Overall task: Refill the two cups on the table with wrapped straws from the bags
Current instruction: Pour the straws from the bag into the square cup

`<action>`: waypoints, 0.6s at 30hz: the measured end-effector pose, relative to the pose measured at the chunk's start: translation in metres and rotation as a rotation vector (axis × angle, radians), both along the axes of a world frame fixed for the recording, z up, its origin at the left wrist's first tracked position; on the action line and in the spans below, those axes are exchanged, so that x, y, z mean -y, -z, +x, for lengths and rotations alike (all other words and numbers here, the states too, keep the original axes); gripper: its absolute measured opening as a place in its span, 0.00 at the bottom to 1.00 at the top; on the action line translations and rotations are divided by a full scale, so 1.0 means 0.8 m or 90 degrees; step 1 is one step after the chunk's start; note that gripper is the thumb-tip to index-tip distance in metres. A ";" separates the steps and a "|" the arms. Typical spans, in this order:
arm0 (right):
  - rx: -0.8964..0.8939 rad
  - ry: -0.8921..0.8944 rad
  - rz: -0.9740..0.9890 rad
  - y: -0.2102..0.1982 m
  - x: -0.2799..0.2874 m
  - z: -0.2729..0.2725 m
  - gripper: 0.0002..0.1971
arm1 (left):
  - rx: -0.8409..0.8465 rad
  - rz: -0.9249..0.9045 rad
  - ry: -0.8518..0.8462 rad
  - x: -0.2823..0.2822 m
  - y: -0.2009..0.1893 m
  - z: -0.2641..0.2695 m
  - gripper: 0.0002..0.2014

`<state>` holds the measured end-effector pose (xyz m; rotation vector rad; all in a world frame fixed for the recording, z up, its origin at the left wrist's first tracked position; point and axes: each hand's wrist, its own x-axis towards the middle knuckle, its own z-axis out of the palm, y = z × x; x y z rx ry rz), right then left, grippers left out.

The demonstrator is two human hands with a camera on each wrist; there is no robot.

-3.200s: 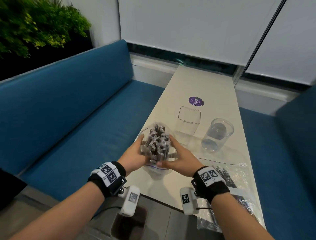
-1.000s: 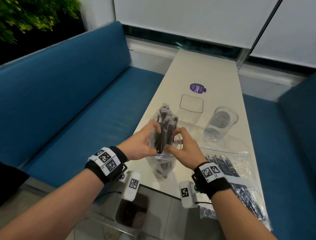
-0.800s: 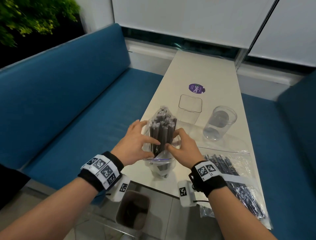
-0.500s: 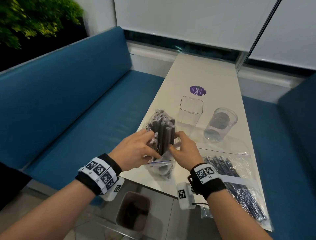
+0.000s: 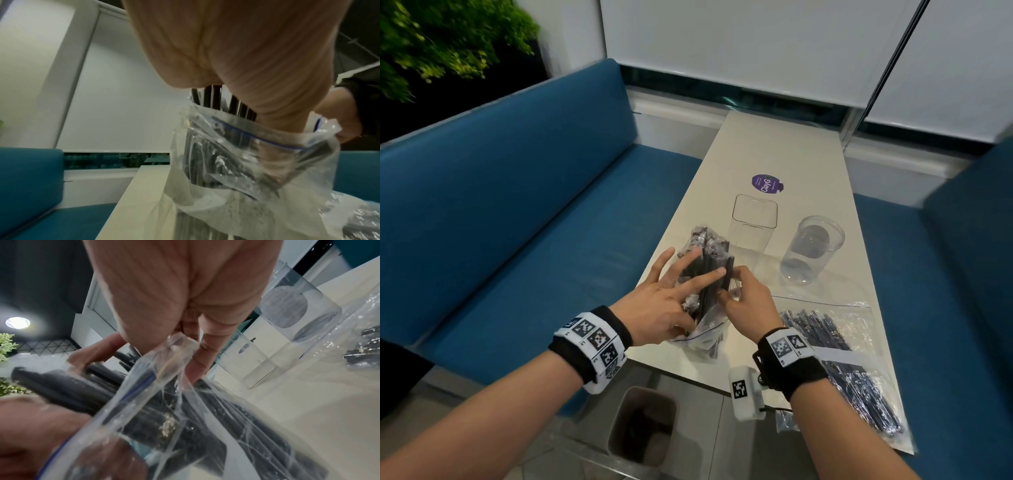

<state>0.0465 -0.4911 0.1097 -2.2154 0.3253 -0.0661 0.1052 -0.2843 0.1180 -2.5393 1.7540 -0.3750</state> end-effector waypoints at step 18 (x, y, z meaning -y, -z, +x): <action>0.025 -0.121 0.038 -0.004 0.003 -0.021 0.31 | -0.245 -0.377 -0.116 0.016 0.018 0.013 0.15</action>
